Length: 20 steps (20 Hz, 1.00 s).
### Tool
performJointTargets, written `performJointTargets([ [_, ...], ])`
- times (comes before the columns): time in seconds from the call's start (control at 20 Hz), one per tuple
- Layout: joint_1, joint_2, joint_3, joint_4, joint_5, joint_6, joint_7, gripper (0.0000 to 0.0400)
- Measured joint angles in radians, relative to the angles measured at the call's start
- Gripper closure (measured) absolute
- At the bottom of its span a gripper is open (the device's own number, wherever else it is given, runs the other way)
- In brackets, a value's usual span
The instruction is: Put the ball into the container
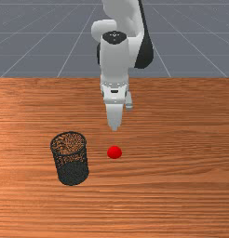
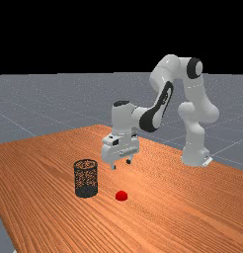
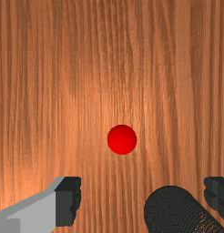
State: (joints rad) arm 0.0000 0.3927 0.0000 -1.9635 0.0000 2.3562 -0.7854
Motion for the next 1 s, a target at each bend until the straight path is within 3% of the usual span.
performJointTargets([
  [0.05, 0.000, 0.000, 0.000, 0.000, 0.000, 0.000, 0.000, 0.0157],
  [0.1, 0.000, 0.000, 0.000, 0.000, 0.000, 0.000, 0.000, 0.0252],
  [0.15, 0.000, 0.000, 0.000, 0.000, 0.000, 0.000, 0.000, 0.0310],
  [0.25, 0.000, 0.000, 0.000, 0.000, 0.000, 0.000, 0.000, 0.0367],
  [0.3, 0.060, 0.006, -0.051, 0.011, -0.129, -0.024, 0.122, 0.0223],
  [0.35, 0.024, 0.003, -0.015, 0.001, -0.042, 0.002, 0.045, 0.0135],
  [0.4, 0.012, 0.017, -0.002, 0.028, -0.012, -0.042, 0.018, 0.0082],
  [0.45, 0.012, 0.011, -0.002, 0.013, -0.013, -0.018, 0.019, 0.0050],
  [0.6, 0.012, 0.028, -0.002, 0.033, -0.012, -0.041, 0.019, 0.0011],
  [0.9, 0.012, 0.110, -0.001, 0.085, -0.012, -0.066, 0.018, 0.0000],
  [1.0, 0.012, 0.137, -0.001, 0.076, -0.012, -0.021, 0.018, 0.0000],
])
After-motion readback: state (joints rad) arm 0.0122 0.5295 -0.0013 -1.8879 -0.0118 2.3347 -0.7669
